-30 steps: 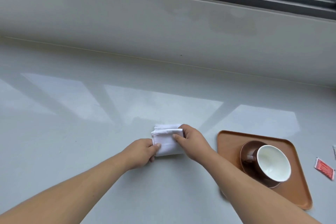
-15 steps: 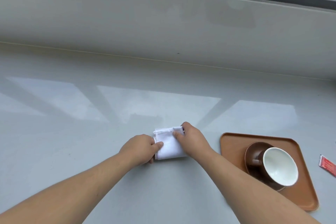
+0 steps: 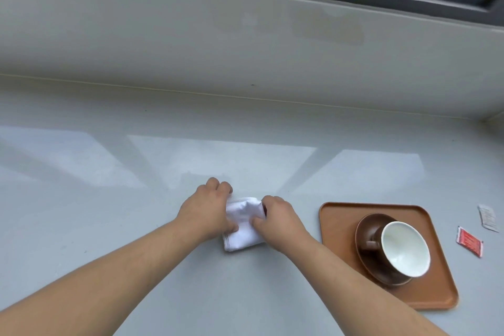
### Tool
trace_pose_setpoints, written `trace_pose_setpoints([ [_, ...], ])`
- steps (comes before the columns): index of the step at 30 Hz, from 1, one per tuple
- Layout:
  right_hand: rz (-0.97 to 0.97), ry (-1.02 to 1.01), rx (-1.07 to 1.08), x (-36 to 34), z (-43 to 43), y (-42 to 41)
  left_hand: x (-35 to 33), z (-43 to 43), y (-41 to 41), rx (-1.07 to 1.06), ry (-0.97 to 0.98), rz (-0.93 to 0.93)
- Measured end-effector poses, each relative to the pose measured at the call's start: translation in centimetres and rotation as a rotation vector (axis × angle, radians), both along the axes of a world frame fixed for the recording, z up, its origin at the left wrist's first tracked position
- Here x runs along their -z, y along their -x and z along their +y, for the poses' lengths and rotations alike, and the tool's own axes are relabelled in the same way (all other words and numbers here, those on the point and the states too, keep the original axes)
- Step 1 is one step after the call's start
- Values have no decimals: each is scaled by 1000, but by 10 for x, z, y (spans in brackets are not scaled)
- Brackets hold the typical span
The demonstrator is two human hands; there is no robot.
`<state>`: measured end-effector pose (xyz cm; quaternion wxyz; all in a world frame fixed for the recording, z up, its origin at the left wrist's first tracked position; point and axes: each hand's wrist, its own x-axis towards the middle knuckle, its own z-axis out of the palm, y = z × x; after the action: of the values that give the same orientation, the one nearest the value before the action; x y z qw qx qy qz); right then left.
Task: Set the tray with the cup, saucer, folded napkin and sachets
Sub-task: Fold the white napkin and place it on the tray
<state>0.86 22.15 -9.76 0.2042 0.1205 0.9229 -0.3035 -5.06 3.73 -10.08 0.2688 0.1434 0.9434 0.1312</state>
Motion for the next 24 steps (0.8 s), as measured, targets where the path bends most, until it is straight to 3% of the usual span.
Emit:
trace_pose_setpoints([
  [5,-87,268,-49,-28,12,2,-13,2,15,19,-152,-197],
  [10,-86,338,-2,-60,57,9,-33,24,8,-103,-492,-518],
  [15,-92,145,2,-74,109,7,-41,70,-27,-198,-567,-554],
  [24,-167,-201,-379,-80,156,-27,-21,128,-107,-359,-483,-590],
])
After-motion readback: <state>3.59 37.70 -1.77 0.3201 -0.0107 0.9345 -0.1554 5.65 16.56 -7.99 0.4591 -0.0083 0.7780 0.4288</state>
